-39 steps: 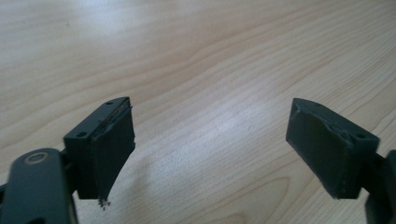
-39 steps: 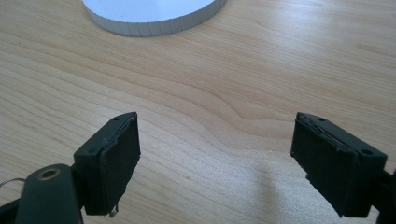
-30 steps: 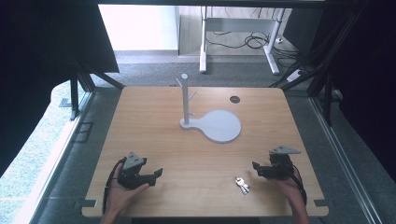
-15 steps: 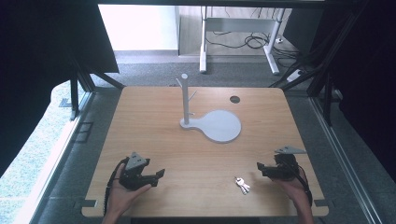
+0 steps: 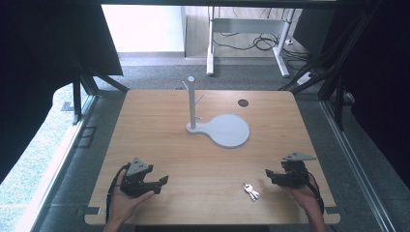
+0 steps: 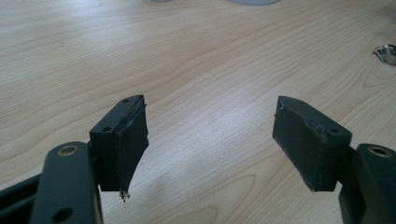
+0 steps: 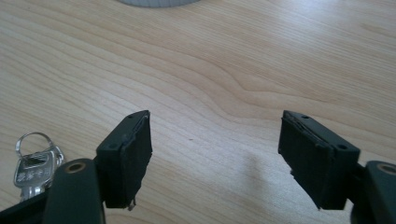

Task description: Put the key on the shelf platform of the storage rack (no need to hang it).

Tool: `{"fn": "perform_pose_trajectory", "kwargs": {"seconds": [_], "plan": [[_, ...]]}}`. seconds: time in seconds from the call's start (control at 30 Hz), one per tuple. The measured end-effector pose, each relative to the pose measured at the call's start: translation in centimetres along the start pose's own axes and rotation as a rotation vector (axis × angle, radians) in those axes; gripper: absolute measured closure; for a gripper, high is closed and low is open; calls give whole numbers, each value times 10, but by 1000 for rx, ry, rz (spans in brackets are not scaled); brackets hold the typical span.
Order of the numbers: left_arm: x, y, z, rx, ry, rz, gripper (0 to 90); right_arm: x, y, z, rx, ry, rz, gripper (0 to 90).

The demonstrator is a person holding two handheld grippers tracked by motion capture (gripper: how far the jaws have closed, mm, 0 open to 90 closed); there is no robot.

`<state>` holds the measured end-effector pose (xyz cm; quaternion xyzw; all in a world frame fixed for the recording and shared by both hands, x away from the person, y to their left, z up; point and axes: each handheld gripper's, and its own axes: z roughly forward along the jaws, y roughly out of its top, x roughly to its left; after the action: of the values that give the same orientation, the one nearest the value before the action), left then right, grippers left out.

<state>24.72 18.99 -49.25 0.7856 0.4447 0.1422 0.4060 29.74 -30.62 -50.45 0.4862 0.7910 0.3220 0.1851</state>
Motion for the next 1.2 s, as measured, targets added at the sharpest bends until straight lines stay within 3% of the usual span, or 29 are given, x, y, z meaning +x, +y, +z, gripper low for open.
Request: {"fn": "perform_pose_trajectory", "kwargs": {"seconds": [0.2,0.37,0.6,0.8,1.2], "plan": [[-3,-1,1,-4,-17,-8,270,4,5,0,33,13,-27,320],[-6,-1,2,-6,-22,-5,269,6,12,-3,71,-11,-54,337],[-6,-2,1,2,-22,-11,270,14,30,-14,97,20,-99,379],[-2,-2,-4,-8,-20,-32,272,20,51,-18,163,65,-152,422],[0,-4,-7,-3,-27,-37,273,30,76,-21,254,106,-175,495]]}}
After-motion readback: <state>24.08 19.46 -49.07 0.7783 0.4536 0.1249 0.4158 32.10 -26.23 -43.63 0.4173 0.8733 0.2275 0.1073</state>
